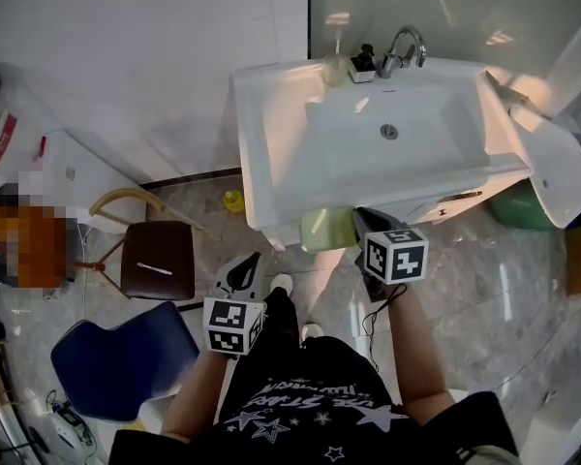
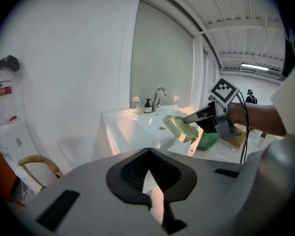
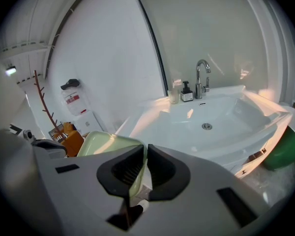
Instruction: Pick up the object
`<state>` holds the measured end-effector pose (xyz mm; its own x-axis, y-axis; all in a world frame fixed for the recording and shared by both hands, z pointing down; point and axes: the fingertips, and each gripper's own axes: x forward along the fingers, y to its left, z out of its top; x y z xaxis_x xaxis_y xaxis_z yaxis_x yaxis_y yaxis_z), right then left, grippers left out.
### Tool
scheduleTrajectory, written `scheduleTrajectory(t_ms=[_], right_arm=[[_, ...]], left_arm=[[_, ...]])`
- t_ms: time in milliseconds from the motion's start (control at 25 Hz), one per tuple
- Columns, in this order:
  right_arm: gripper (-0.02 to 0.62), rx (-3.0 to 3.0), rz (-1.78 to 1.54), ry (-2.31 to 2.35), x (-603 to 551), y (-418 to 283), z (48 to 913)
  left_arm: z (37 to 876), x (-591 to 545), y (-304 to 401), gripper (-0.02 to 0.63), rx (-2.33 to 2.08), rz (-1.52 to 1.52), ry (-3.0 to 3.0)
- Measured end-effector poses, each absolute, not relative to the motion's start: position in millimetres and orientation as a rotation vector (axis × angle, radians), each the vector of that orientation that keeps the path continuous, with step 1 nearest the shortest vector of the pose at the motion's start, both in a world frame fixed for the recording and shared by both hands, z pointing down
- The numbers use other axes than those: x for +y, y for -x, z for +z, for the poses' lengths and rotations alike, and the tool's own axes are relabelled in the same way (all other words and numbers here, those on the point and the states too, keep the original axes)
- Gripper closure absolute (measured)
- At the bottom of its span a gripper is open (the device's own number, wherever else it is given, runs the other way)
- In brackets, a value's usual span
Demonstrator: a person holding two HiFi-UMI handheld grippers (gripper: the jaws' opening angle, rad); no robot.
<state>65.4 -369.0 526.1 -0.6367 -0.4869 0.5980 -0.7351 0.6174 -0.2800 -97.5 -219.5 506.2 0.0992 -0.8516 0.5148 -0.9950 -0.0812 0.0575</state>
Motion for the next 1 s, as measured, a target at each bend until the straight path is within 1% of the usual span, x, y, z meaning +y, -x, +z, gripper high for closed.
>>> scheduleTrajectory(t_ms=[280,640,800,1000], right_arm=[[0.558,-2.376,0.769,-0.937,-318,-110,537],[0.560,-2.357,0.768,-0.988,-267,-144,535],[0.560,-2.350,0.765,-1.000,-238,-151,534],[0.560,-2.337,0.760,-1.020,-183,-143,534]], left_arm=[[514,-175,53,0.591,-1.794,0.540,-1.946],[506,-137,27,0.591,-1.768,0.553,-1.991],[502,-110,22,0.591,-1.756,0.541,-2.023],[505,-55,32,0.591,-1.735,0.521,-2.046]])
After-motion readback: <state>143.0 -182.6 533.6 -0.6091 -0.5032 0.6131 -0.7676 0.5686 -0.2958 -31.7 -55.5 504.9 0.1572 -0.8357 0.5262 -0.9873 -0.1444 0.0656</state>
